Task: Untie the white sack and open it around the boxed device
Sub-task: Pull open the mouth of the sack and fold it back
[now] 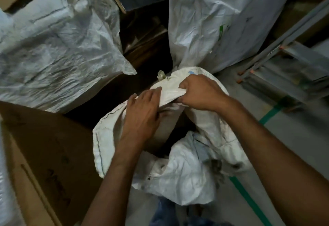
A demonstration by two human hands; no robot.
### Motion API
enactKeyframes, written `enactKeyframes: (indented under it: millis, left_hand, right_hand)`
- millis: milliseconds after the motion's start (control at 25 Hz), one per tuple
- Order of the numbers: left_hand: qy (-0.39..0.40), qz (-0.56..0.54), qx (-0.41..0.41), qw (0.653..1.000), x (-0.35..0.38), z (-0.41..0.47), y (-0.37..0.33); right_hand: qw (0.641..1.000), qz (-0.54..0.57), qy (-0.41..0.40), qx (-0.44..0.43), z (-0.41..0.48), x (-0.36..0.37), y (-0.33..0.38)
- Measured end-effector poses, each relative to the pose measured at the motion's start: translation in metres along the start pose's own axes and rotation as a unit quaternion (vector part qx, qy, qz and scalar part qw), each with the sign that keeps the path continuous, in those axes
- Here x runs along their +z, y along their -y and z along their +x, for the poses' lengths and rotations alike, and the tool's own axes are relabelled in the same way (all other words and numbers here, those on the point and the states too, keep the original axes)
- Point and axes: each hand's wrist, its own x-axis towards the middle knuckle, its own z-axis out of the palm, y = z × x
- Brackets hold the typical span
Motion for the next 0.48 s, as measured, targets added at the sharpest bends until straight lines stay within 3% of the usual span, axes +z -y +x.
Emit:
enactKeyframes:
  millis: [80, 240, 320, 400, 480]
  left_hand:
    - [-0.003, -0.015, -0.021, 1.000, 0.012, 0.013, 0.017]
    - [0.013, -0.067, -0.012, 0.998, 0.006, 0.038, 0.016]
    - [0.047, -0.157, -0.048, 0.985, 0.002, 0.053, 0.020]
    - [0.146, -0.239, -0.100, 0.955, -0.005, 0.069, 0.033]
    - [0.194, -0.286, -0.102, 0.933, -0.008, 0.077, 0.043]
  right_hand:
    - [1.000, 0.010, -0.018, -0.002, 0.002, -0.006, -0.011]
    - [0.959, -0.028, -0.278, -0.052, -0.021, 0.035, -0.010]
    - [0.962, -0.024, -0.271, -0.028, -0.032, 0.070, -0.009]
    - [0.972, -0.057, -0.227, -0.002, -0.030, 0.093, -0.025]
    - [0.967, -0.070, -0.243, -0.030, -0.016, 0.092, -0.045]
